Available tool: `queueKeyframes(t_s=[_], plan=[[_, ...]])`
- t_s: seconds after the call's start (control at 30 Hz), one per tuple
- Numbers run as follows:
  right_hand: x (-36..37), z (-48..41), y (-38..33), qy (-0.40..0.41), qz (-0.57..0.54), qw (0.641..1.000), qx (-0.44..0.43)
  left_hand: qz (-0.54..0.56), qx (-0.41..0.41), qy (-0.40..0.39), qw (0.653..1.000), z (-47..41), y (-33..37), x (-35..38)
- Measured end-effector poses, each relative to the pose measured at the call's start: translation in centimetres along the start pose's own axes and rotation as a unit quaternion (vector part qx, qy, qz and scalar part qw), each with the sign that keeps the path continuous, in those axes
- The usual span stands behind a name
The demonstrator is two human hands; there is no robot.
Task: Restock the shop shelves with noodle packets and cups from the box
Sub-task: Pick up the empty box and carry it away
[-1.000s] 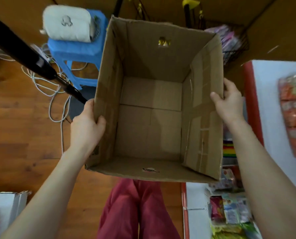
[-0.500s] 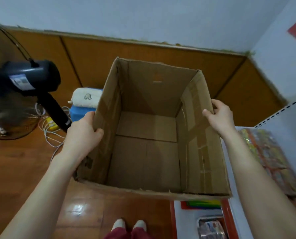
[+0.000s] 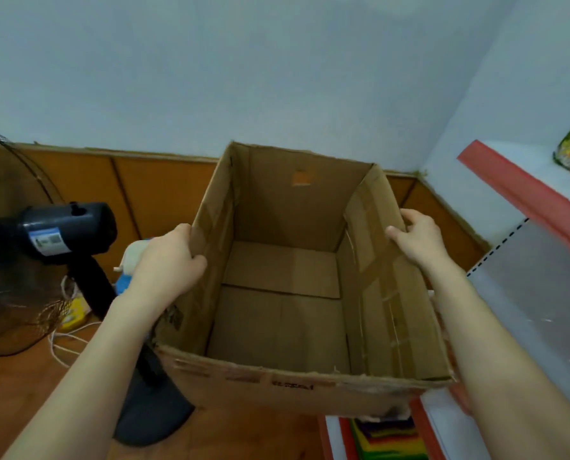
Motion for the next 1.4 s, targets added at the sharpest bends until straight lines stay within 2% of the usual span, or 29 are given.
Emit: queueKeyframes(t_s=[0.37,0.63,1.1,1.4], plan=[[-1.3,7.5,-3.6,0.127,0.024,0.989,0.073,-0.013,0.165,-0.042,0.985,-5.0,-1.6,-3.3],[-3.9,16.0,-4.3,0.196,0.009,0.970,0.144,-0.011,0.268,-0.061,0.961,-3.6,-0.6,-4.7],[-10.9,35.1,-3.4,0.312,0.022,0.927,0.205,-0.001,0.396,-0.079,0.915,8.7,2.7,-5.7],[-14.8,48.9,-3.2,0.354,0.082,0.901,0.237,0.002,0.461,-0.111,0.880,19.1,3.6,-5.7]])
Point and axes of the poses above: each hand's wrist, its own z-axis away from the middle knuckle, its own x-axis out of the palm, y = z × x, the point moved 8 cm from there along -z, towards the middle knuckle, and after that the axes turned 10 degrees about -z, right-handed, at the moved point
